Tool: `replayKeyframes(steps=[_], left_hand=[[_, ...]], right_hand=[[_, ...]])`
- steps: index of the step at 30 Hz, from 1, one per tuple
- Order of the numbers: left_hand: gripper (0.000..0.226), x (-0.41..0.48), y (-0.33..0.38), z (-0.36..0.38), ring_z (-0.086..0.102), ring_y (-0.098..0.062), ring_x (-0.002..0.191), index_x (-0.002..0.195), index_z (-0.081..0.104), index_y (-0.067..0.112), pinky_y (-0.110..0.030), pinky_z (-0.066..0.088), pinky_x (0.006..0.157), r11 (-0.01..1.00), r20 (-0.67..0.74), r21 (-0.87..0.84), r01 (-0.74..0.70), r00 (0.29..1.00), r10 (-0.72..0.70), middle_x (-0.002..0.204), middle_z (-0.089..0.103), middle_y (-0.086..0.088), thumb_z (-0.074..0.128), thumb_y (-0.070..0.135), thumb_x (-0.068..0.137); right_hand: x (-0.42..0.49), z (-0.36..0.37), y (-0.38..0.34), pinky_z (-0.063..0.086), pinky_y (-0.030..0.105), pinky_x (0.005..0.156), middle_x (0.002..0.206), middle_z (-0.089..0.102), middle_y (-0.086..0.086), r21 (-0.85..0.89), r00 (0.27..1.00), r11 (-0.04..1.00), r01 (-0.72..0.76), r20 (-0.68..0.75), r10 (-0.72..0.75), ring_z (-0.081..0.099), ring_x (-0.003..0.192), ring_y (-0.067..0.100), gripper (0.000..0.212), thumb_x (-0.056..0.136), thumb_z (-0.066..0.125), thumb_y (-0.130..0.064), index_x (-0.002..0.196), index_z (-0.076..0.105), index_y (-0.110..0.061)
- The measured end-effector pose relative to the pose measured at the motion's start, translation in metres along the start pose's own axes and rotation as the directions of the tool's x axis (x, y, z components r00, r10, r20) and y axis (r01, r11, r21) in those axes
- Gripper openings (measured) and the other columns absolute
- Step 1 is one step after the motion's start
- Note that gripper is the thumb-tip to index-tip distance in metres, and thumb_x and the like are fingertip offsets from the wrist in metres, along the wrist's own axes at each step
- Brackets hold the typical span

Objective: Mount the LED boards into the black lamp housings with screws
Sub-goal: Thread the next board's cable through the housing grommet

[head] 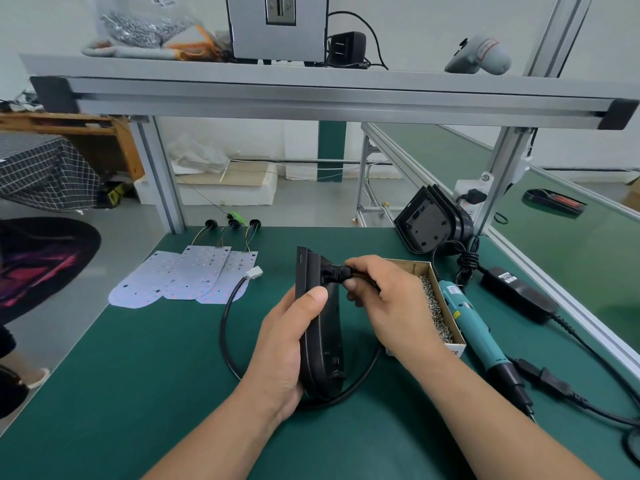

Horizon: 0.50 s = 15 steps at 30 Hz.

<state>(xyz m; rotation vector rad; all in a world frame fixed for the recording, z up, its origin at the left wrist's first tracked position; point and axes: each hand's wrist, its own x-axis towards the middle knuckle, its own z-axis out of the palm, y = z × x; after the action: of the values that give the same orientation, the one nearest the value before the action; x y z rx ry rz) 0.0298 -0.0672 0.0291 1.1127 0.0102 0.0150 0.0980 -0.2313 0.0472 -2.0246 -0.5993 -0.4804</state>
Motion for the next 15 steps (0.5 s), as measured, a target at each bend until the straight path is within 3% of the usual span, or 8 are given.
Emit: replayKeyframes(steps=[5,9,12,15], left_hand=[[0.051,0.0,0.003,0.0,0.069,-0.023,0.094,0.121,0.076,0.024,-0.04,0.057,0.073,0.999,-0.015,0.031,-0.009,1.0,0.01,0.109,0.075,-0.011,0.076,0.057,0.083],[0.055,0.001,0.004,0.001,0.071,-0.033,0.113,0.124,0.074,0.013,-0.047,0.053,0.092,1.0,-0.042,0.028,-0.01,0.999,0.012,0.125,0.072,-0.026,0.073,0.054,0.088],[0.061,0.001,0.005,0.0,0.068,-0.031,0.104,0.128,0.071,0.012,-0.048,0.053,0.084,1.0,-0.054,-0.017,0.027,0.998,-0.028,0.128,0.068,-0.029,0.075,0.055,0.084],[0.06,0.0,0.003,0.0,0.067,-0.027,0.094,0.125,0.073,0.016,-0.042,0.057,0.073,0.996,-0.046,-0.07,0.048,0.998,-0.052,0.111,0.072,-0.019,0.078,0.054,0.079]], right_hand=[[0.002,0.003,-0.006,0.06,0.032,0.065,0.073,0.072,-0.004,0.183,0.991,0.975,-0.13,-0.007,0.134,0.07,0.067,0.014,0.021,0.099,0.069,-0.003,0.104,0.077,-0.021],[-0.001,0.008,-0.012,0.058,0.026,0.062,0.07,0.073,0.0,0.303,0.979,0.932,-0.2,0.027,0.201,0.072,0.064,0.016,0.019,0.1,0.069,-0.008,0.099,0.078,-0.024],[-0.002,0.009,-0.011,0.06,0.027,0.065,0.078,0.074,-0.003,0.316,0.971,0.921,-0.229,0.009,0.238,0.073,0.07,0.016,0.019,0.102,0.066,-0.007,0.107,0.078,-0.021],[-0.001,0.003,-0.007,0.06,0.025,0.066,0.084,0.074,-0.005,0.323,0.968,0.918,-0.229,-0.029,0.251,0.074,0.073,0.016,0.024,0.102,0.065,-0.005,0.108,0.077,-0.025]])
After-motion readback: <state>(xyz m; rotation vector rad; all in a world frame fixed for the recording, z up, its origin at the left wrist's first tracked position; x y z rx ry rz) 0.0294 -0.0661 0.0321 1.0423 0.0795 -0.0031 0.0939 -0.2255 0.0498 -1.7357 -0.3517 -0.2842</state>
